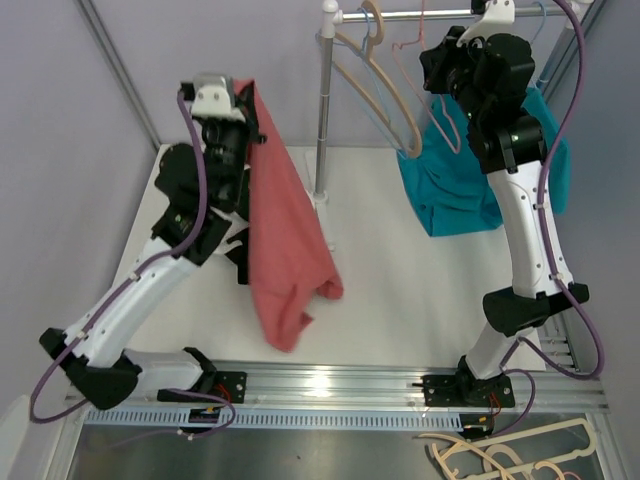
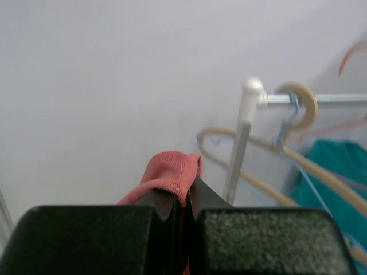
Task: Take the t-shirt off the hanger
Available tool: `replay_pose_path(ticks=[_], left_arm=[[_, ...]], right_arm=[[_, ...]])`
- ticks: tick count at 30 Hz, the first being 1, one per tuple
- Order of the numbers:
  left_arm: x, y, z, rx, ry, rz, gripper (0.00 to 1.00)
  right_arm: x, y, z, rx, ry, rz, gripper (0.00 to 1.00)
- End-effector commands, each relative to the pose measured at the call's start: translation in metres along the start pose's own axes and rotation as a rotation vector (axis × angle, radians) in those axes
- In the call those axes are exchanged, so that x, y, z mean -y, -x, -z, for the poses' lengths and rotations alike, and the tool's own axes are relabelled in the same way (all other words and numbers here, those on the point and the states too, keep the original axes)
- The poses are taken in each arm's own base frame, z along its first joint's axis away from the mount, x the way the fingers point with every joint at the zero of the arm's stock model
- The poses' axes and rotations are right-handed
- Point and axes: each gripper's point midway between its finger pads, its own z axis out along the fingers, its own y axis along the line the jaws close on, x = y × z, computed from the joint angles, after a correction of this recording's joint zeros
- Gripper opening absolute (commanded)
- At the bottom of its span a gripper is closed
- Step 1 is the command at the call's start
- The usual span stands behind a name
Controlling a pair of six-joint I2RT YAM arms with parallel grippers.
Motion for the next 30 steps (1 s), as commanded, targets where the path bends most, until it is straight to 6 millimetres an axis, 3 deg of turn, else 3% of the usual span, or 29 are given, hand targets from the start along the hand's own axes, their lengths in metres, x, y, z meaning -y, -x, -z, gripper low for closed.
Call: replay_pose_path(ticks=[1,3,4,5,6,7,8,9,10,12,13,14,15,16,17,18,19,20,21,24,27,30], left_arm=[[-0.004,0.065,-0.044,0.182,0.017,-0.015,0.01],[-0.011,0.111,-0.056,0.305,0.053,-0.011,0.01],[-0.012,0.114,-0.064,0.322,0.055,-0.052,0.01],[-0.004,0.098,-0.082,0.304,0.049,-0.082,0.01],[-0.018,0.155,-0.077,0.415,0.081,-0.049,0.01],[-0.020,0.148,-0.090,0.380,0.071,-0.088,0.01],[-0.009,0.114,-0.119,0.324,0.059,-0.127,0.01],[-0.031,0.189,-0.102,0.479,0.111,-0.082,0.01],[-0.037,0.178,-0.114,0.450,0.123,-0.124,0.01],[-0.050,0.184,-0.116,0.486,0.168,-0.138,0.01],[-0.060,0.165,-0.125,0.450,0.190,-0.154,0.01],[-0.064,0.134,-0.135,0.395,0.209,-0.158,0.01],[-0.076,0.146,-0.121,0.415,0.235,-0.110,0.01],[-0.081,0.075,-0.136,0.277,0.252,-0.146,0.01],[-0.095,0.072,-0.129,0.286,0.321,-0.118,0.01],[-0.101,0.030,-0.127,0.205,0.344,-0.124,0.01],[-0.106,0.035,-0.124,0.217,0.365,-0.101,0.01],[-0.106,0.006,-0.124,0.157,0.367,-0.105,0.01],[-0.107,-0.009,-0.122,0.117,0.374,-0.100,0.01],[-0.111,-0.081,-0.109,-0.042,0.410,-0.054,0.01],[-0.113,-0.133,-0.097,-0.192,0.428,0.007,0.01],[-0.125,-0.201,-0.066,-0.414,0.524,0.055,0.01]], right_arm=[[-0.004,0.009,-0.016,0.050,0.044,-0.008,0.00],[-0.002,0.004,-0.022,0.043,0.040,-0.010,0.00],[-0.002,0.002,-0.024,0.040,0.050,-0.009,0.00],[-0.002,-0.003,-0.029,0.030,0.059,-0.012,0.00],[-0.002,-0.006,-0.032,0.026,0.065,-0.013,0.00],[-0.002,-0.007,-0.034,0.026,0.065,-0.011,0.00],[0.000,-0.012,-0.039,0.016,0.064,-0.014,0.00],[-0.001,-0.014,-0.040,0.011,0.074,-0.014,0.00],[-0.001,-0.017,-0.042,0.006,0.076,-0.014,0.00],[0.000,-0.022,-0.047,-0.005,0.077,-0.014,0.00],[0.000,-0.026,-0.049,-0.011,0.079,-0.009,0.00],[0.001,-0.028,-0.050,-0.015,0.074,-0.008,0.00],[0.002,-0.032,-0.052,-0.024,0.070,-0.008,0.00],[0.004,-0.035,-0.053,-0.033,0.068,-0.008,0.00],[0.004,-0.039,-0.055,-0.039,0.070,-0.011,0.00],[0.003,-0.042,-0.055,-0.046,0.077,-0.014,0.00],[0.003,-0.045,-0.056,-0.049,0.076,-0.017,0.00],[0.001,-0.047,-0.055,-0.054,0.090,-0.021,0.00],[0.000,-0.048,-0.055,-0.055,0.097,-0.021,0.00],[-0.001,-0.052,-0.054,-0.063,0.106,-0.018,0.00],[-0.003,-0.057,-0.052,-0.081,0.125,0.006,0.00],[-0.001,-0.062,-0.051,-0.099,0.125,0.032,0.00]])
